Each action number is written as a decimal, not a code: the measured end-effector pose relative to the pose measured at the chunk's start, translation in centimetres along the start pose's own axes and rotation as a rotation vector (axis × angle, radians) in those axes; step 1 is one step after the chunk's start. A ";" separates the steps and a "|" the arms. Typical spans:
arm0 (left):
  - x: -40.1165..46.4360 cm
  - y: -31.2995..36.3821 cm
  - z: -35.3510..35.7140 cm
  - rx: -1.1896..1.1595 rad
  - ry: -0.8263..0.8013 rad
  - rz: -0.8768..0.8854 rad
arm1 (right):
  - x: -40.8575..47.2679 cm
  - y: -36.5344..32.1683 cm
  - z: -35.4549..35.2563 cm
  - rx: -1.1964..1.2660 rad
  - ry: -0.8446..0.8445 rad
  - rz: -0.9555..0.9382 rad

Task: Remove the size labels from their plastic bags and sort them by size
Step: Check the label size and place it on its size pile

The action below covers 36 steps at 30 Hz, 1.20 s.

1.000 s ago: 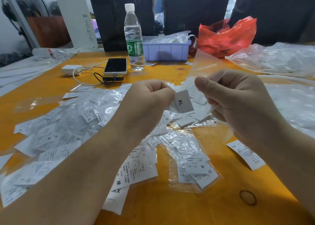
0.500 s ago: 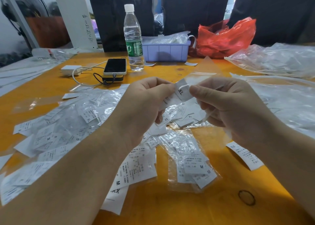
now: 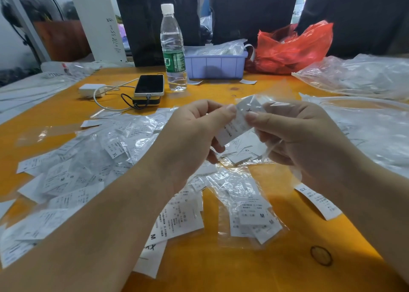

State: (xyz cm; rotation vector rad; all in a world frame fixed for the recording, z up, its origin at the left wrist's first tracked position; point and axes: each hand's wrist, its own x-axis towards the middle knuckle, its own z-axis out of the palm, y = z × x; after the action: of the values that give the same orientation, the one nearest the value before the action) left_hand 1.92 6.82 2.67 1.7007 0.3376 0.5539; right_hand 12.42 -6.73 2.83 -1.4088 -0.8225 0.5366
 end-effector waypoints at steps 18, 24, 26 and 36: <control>-0.2 0.2 -0.5 -0.027 -0.052 0.116 | -0.1 -0.2 -0.2 0.019 -0.045 0.026; 0.2 -0.1 -0.6 -0.020 -0.054 0.064 | 0.0 0.3 0.0 -0.027 -0.065 0.039; 0.1 -0.1 -0.5 -0.010 -0.074 0.043 | -0.1 0.1 0.0 -0.020 -0.109 0.069; 0.5 -0.1 -0.7 0.032 -0.051 -0.040 | 0.3 -0.6 -0.7 0.032 0.048 0.069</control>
State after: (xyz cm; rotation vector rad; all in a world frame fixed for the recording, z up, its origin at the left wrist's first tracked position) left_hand 2.03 7.69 2.73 1.7322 0.3446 0.4776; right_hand 13.06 -7.00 3.50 -1.4191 -0.7260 0.5649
